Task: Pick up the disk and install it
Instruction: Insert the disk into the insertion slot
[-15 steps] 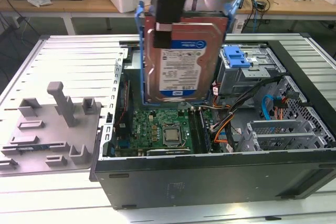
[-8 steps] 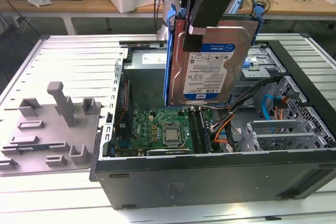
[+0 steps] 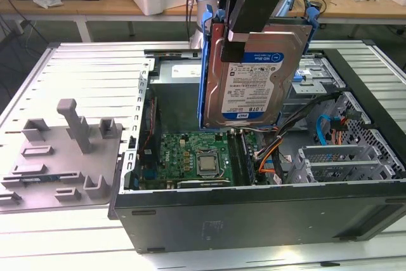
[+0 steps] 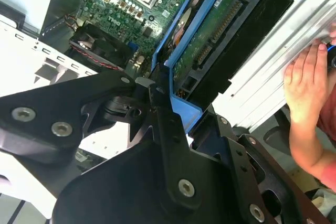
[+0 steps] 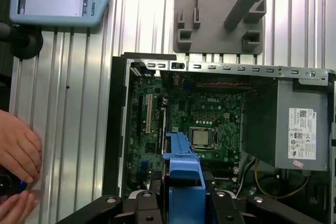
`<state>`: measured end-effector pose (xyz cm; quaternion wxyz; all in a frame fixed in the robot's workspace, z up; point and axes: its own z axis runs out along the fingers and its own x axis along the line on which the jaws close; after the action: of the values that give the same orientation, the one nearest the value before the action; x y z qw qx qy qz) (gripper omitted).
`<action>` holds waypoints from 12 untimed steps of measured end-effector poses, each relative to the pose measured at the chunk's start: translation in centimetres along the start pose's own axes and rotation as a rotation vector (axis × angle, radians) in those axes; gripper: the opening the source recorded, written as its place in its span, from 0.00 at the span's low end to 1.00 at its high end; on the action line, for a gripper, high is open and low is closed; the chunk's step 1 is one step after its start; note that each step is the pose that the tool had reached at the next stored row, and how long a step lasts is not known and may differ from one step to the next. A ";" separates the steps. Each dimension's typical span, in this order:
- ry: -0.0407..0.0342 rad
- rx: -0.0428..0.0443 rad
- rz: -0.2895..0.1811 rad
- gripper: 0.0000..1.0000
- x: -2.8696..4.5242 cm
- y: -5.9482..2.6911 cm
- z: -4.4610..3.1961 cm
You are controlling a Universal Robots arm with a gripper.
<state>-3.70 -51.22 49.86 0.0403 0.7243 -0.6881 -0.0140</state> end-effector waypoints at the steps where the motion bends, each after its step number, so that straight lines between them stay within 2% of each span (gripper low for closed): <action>1: -0.0006 0.0000 0.000 0.37 0.00 0.00 0.00; 12: -0.0040 0.0002 -0.001 0.37 0.00 0.00 0.00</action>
<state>-3.71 -51.22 49.86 0.0388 0.7247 -0.6878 -0.0153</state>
